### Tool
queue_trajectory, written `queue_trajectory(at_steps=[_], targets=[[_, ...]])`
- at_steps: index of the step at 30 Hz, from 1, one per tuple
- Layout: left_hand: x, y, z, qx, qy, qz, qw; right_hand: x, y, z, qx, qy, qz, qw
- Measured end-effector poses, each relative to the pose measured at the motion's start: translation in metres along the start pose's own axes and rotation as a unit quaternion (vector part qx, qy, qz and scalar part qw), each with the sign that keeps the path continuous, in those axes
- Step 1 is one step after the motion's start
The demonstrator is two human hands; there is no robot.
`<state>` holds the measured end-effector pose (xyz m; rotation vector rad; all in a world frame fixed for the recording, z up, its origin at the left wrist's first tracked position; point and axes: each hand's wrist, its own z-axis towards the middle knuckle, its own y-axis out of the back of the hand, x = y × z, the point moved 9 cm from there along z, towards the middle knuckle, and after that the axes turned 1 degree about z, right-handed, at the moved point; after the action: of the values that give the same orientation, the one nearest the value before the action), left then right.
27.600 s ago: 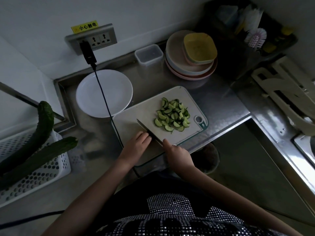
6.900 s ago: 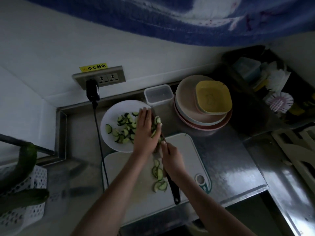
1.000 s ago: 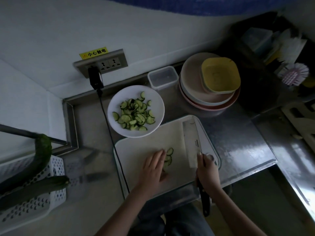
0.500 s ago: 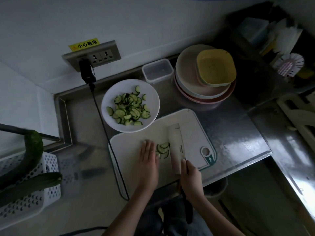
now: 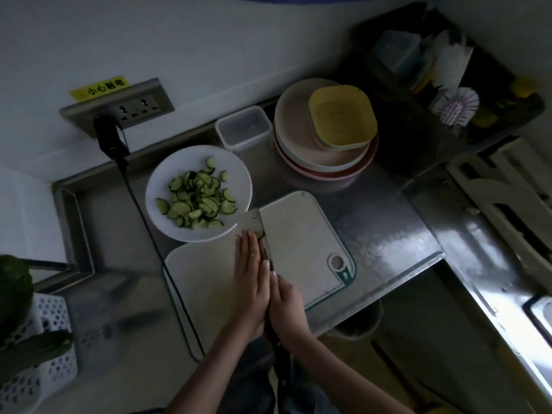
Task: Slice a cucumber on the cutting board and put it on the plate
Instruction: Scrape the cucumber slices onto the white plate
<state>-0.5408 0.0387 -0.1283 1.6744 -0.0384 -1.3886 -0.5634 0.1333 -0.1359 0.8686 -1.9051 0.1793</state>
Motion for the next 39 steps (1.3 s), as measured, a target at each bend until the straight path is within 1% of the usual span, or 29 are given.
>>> queue_trajectory(at_steps=[3,5,7,10,12,13,15,16,18,20,21,22,23,24,26,28,30,32,34,35,36,37,39], targets=[[-0.005,0.026,0.040,-0.026,-0.025,0.009,0.999,0.037,-0.009,0.021,0.016,0.006,0.034,0.999],[-0.007,0.045,0.066,-0.039,-0.047,0.025,0.998,0.062,-0.017,0.040,0.022,0.026,0.022,0.999],[-0.001,0.057,0.089,-0.030,-0.053,0.071,0.996,0.081,-0.027,0.058,0.029,0.033,0.010,0.999],[0.022,0.065,0.104,0.001,-0.019,0.147,0.989,0.087,-0.036,0.076,0.043,0.012,0.017,0.999],[0.040,0.074,0.103,-0.014,-0.018,0.220,0.975,0.081,-0.031,0.081,0.037,-0.017,0.019,0.999],[0.052,0.082,0.102,-0.032,0.004,0.242,0.970,0.076,-0.025,0.082,0.027,-0.029,0.014,0.999],[0.077,0.099,0.104,-0.054,0.066,0.239,0.967,0.064,-0.012,0.085,0.003,-0.048,0.005,0.999],[0.084,0.105,0.108,-0.056,0.078,0.232,0.968,0.059,-0.005,0.086,-0.007,-0.056,0.008,0.998],[0.094,0.108,0.123,-0.028,0.086,0.233,0.968,0.048,0.005,0.087,-0.023,-0.063,0.012,0.998],[0.103,0.097,0.138,0.053,0.106,0.239,0.964,0.039,0.013,0.087,-0.033,-0.066,0.010,0.997],[0.106,0.088,0.142,0.099,0.107,0.256,0.956,0.036,0.015,0.087,-0.036,-0.066,0.007,0.997],[0.106,0.080,0.145,0.135,0.091,0.281,0.946,0.034,0.017,0.087,-0.038,-0.065,0.002,0.997],[0.104,0.073,0.145,0.153,0.064,0.304,0.938,0.032,0.018,0.087,-0.038,-0.062,-0.002,0.997],[0.099,0.069,0.145,0.150,0.035,0.311,0.938,0.032,0.018,0.087,-0.035,-0.059,-0.004,0.998],[0.088,0.067,0.143,0.112,-0.016,0.302,0.947,0.035,0.015,0.087,-0.023,-0.047,0.001,0.999],[0.082,0.069,0.138,0.081,-0.038,0.291,0.953,0.039,0.010,0.088,-0.009,-0.034,0.006,0.999],[0.079,0.072,0.132,0.064,-0.041,0.257,0.964,0.042,0.008,0.089,-0.004,-0.024,0.004,1.000],[0.078,0.084,0.129,0.021,-0.033,0.196,0.980,0.042,0.008,0.090,-0.004,-0.023,0.008,1.000],[0.087,0.101,0.131,-0.035,-0.001,0.170,0.985,0.041,0.012,0.091,-0.009,-0.023,0.007,1.000],[0.095,0.107,0.134,-0.044,0.023,0.179,0.983,0.040,0.015,0.091,-0.014,-0.020,0.005,1.000],[0.103,0.108,0.139,-0.031,0.041,0.202,0.978,0.040,0.018,0.091,-0.019,-0.017,0.002,1.000],[0.111,0.106,0.146,-0.003,0.050,0.236,0.970,0.039,0.021,0.091,-0.024,-0.015,0.003,1.000],[0.114,0.101,0.160,0.035,0.041,0.299,0.953,0.035,0.026,0.091,-0.032,-0.015,0.006,0.999]])
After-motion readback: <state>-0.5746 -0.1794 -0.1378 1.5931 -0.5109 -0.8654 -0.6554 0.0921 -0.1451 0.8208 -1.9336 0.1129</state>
